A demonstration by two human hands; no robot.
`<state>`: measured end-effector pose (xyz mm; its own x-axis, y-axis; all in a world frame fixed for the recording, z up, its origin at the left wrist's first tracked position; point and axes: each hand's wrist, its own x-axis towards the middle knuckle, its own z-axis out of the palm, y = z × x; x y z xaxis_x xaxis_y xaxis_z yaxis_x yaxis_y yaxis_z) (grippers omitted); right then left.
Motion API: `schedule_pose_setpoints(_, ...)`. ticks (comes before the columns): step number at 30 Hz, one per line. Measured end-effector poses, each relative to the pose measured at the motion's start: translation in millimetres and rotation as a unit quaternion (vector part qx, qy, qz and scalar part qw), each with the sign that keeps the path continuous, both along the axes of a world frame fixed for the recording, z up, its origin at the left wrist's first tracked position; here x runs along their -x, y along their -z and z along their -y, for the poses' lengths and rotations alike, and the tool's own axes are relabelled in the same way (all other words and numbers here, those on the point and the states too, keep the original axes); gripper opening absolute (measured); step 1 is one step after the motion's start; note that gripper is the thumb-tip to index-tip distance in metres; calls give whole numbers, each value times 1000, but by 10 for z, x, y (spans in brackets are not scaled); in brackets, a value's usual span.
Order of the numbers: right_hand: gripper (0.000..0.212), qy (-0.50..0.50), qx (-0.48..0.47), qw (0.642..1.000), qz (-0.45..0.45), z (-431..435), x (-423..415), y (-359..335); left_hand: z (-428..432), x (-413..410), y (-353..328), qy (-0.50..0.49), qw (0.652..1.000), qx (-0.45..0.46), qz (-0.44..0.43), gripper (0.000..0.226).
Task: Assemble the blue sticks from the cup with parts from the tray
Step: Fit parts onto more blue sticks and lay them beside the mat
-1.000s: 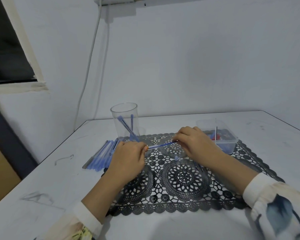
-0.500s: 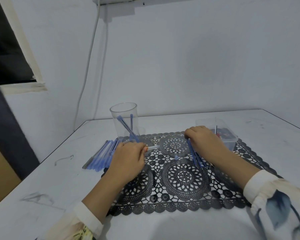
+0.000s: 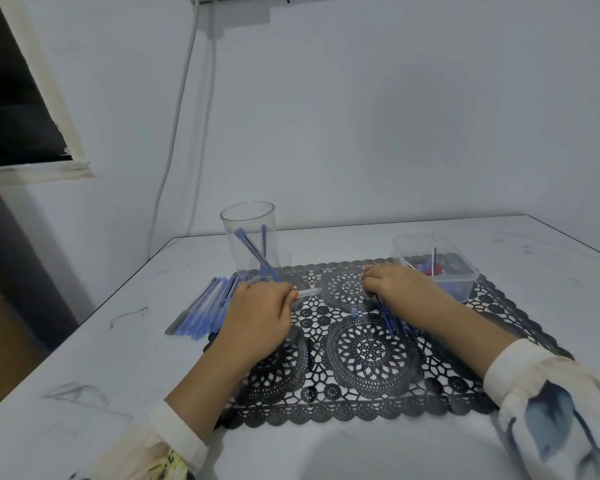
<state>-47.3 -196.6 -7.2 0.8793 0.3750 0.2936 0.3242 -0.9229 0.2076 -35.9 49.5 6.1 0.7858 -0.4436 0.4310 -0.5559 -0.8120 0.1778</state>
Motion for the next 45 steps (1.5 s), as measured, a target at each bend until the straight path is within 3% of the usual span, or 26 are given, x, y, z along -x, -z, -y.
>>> schedule_pose_setpoints(4,26,12,59,998,-11,-30,-2,-9,6,2,-7,-1,1000,-5,-5,29)
schedule_pose_setpoints(9,27,17,41,999,-22,-51,14,-28,7,5,-3,0,1000,-4,-3,29)
schedule_pose_setpoints(14,27,39,-124,992,7,-91,77,-107,6,14,-7,5,1000,2,-1,28)
schedule_pose_setpoints(18,25,76,-288,951,83,-60,79,-268,2,11,-3,6,1000,9,2,27)
schedule_pose_setpoints(22,31,167,-345,918,105,103,-21,-432,7,10,4,3,1000,2,-1,27)
schedule_pose_setpoints(28,27,316,-255,914,-6,411,-137,-395,15,18,-3,0,1000,2,-5,27)
schedule_pose_setpoints(34,27,344,-261,902,6,414,-160,-325,14,18,-7,-4,1000,3,-6,27)
schedule_pose_setpoints(45,26,368,-244,892,-95,340,-114,-405,15,-5,-1,-7,1000,1,-8,29)
